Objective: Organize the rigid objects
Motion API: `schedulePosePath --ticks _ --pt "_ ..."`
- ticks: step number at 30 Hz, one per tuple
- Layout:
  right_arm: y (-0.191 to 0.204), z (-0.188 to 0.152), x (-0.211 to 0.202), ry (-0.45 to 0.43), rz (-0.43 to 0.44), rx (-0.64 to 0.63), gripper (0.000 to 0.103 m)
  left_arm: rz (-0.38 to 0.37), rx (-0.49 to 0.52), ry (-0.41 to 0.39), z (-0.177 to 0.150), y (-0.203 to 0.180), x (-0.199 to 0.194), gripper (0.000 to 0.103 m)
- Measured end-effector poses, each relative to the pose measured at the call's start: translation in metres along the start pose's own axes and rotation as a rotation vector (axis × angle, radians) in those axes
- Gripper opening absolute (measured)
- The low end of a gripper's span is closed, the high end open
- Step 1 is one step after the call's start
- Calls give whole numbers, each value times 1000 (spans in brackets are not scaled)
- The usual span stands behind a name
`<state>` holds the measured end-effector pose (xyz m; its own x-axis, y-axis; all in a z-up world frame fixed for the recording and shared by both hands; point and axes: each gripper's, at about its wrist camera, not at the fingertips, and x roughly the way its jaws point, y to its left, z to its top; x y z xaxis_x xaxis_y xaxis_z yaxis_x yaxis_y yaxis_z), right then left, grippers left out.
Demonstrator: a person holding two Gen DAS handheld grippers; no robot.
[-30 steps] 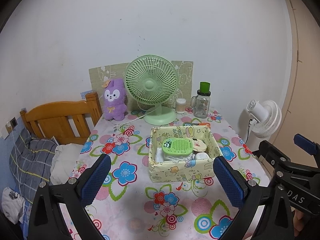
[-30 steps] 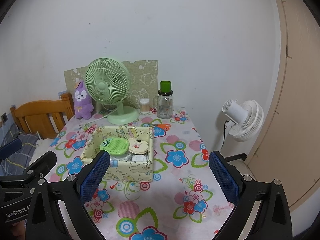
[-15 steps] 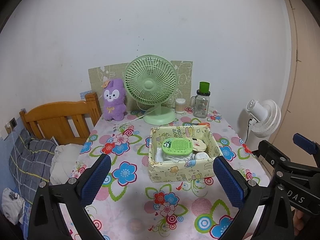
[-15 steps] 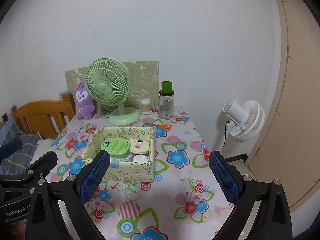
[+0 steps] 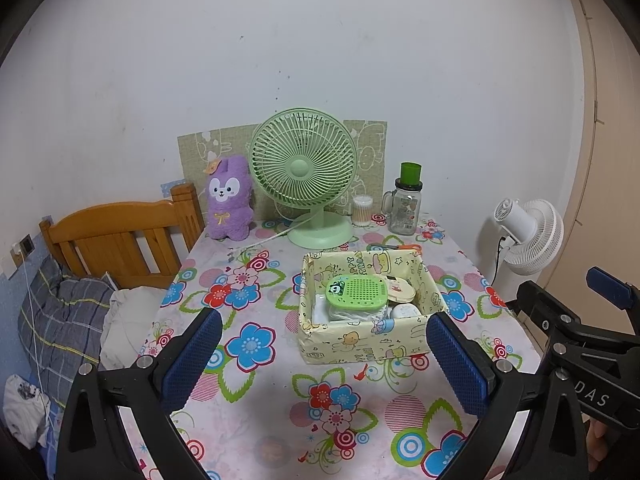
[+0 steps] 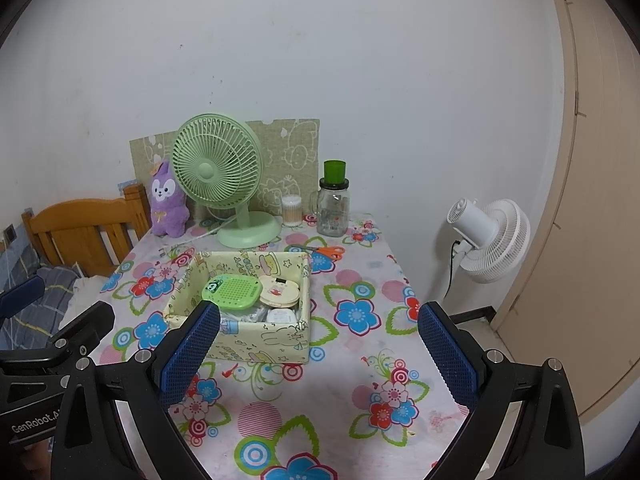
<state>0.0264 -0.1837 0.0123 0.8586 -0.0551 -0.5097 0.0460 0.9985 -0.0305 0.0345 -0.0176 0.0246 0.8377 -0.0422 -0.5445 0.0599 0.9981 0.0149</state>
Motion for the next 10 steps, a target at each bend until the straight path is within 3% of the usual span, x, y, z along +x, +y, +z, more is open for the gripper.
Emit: schedulePosePath --ticks 10 --pt "1 -2 3 4 4 0 100 1 1 4 -1 3 3 103"
